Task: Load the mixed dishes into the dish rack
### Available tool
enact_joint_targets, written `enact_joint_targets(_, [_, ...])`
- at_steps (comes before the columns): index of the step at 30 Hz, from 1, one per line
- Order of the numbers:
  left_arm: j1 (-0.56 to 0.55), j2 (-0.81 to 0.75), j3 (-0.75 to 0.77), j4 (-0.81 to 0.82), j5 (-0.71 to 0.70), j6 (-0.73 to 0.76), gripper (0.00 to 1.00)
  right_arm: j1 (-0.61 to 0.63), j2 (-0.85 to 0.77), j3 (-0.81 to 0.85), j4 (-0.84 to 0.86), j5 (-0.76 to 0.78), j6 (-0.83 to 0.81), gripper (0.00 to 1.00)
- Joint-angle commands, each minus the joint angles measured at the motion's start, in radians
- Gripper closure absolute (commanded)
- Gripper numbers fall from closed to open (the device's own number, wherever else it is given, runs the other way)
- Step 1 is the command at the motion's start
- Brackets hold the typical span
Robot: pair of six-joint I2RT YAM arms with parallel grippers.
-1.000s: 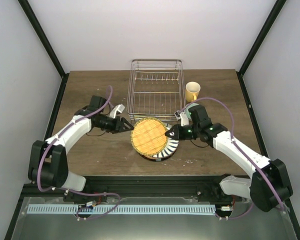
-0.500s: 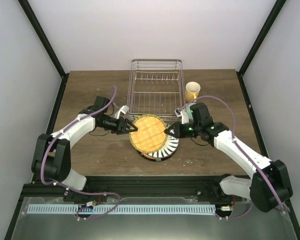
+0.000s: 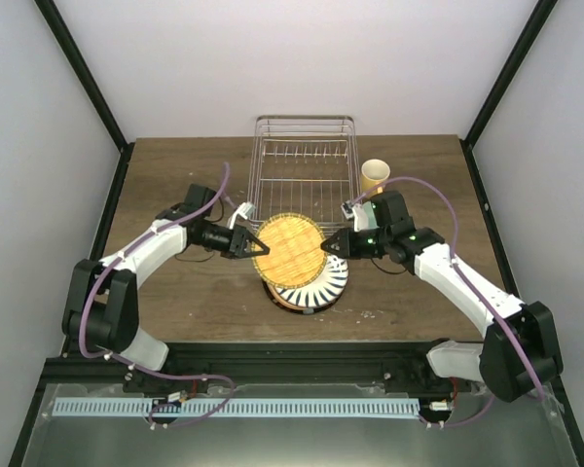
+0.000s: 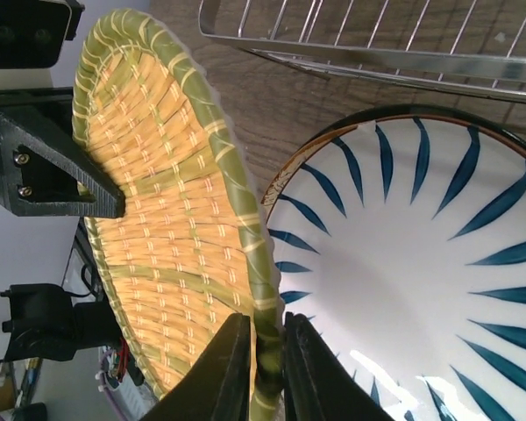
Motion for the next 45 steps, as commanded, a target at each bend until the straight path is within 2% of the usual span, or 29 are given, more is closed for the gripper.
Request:
enact_joint_targets(1, [-0.002,-0.046,0.023,0.015,-0.039,0.009,1.00,0.008,-0.007,0.081,-0.011,-0.025,-0.036,0.81])
enact_joint_targets(6, [0.001,-0.102,0.030,0.030,0.007,0.007,1.00,-0.020,-0.050,0.064,0.053,-0.077,0.013,0.42])
enact_joint_targets(9, [0.014,-0.142,0.038,0.070,0.065,-0.029,1.00,-0.067,-0.084,0.023,0.111,-0.132,0.045,0.34])
enact_joint_targets(15, [0.022,-0.178,0.055,0.200,0.165,-0.157,1.00,-0.129,-0.085,-0.077,0.299,-0.266,0.108,0.35])
enact_joint_targets(23, [0.020,-0.167,0.075,0.208,0.190,-0.164,1.00,-0.129,-0.015,-0.078,0.491,-0.411,0.174,0.37])
enact_joint_targets(30, [0.015,-0.143,0.089,0.210,0.199,-0.168,1.00,-0.129,0.035,-0.054,0.532,-0.444,0.183,0.44])
enact_joint_targets(40, [-0.023,-0.069,0.152,0.139,0.167,-0.114,1.00,-0.125,0.073,-0.012,0.495,-0.433,0.145,0.53])
enact_joint_targets(43, [-0.030,-0.058,0.159,0.142,0.158,-0.112,1.00,-0.124,0.080,-0.007,0.494,-0.431,0.140,0.59])
enact_joint_targets(45, [-0.030,-0.052,0.163,0.141,0.155,-0.111,1.00,-0.124,0.089,0.002,0.482,-0.433,0.132,0.67])
